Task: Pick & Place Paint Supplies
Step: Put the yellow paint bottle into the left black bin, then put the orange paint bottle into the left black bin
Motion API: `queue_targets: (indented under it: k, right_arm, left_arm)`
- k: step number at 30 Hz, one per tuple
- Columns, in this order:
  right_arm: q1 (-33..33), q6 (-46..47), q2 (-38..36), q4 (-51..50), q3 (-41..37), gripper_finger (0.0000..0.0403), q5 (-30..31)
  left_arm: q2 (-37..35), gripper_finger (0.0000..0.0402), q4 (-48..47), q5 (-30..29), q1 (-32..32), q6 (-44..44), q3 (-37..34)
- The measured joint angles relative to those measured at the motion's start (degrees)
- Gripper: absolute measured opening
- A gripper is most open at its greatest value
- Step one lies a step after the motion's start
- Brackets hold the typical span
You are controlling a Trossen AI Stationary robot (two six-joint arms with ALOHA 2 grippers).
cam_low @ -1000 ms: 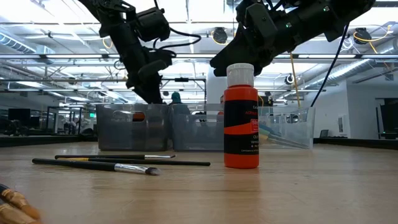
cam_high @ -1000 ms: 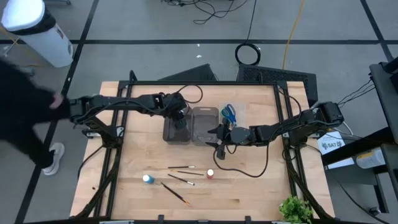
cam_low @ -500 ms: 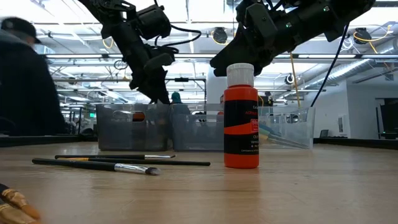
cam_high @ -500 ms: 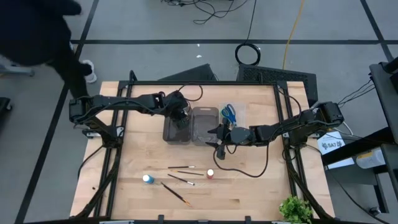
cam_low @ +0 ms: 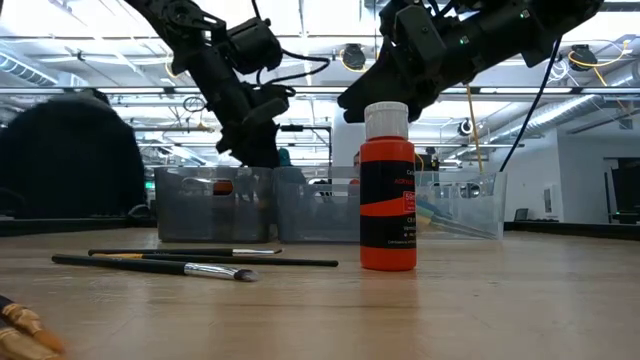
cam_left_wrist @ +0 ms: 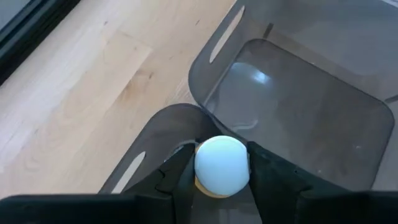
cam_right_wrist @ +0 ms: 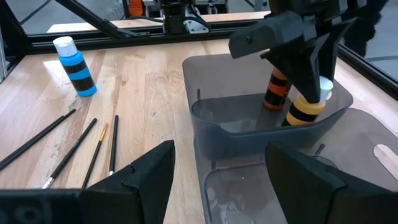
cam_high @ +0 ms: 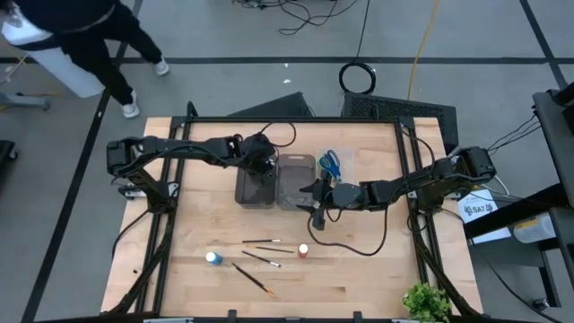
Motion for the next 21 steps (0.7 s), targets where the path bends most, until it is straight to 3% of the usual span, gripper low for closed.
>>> queue_targets:
  k: [9, 21]
  right_arm:
    - [0.0, 0.0, 0.0, -0.1, 0.0, 0.0238, 0.0]
    - [0.0, 0.0, 0.0, -0.3, 0.0, 0.0238, 0.0]
  left_arm:
    - [-0.2, 0.0184, -0.8, 0.0, 0.0, 0.1, -0.1]
    - [-8.2, 0.0208, -2.5, 0.0, -0.2, 0.2, -0.2]
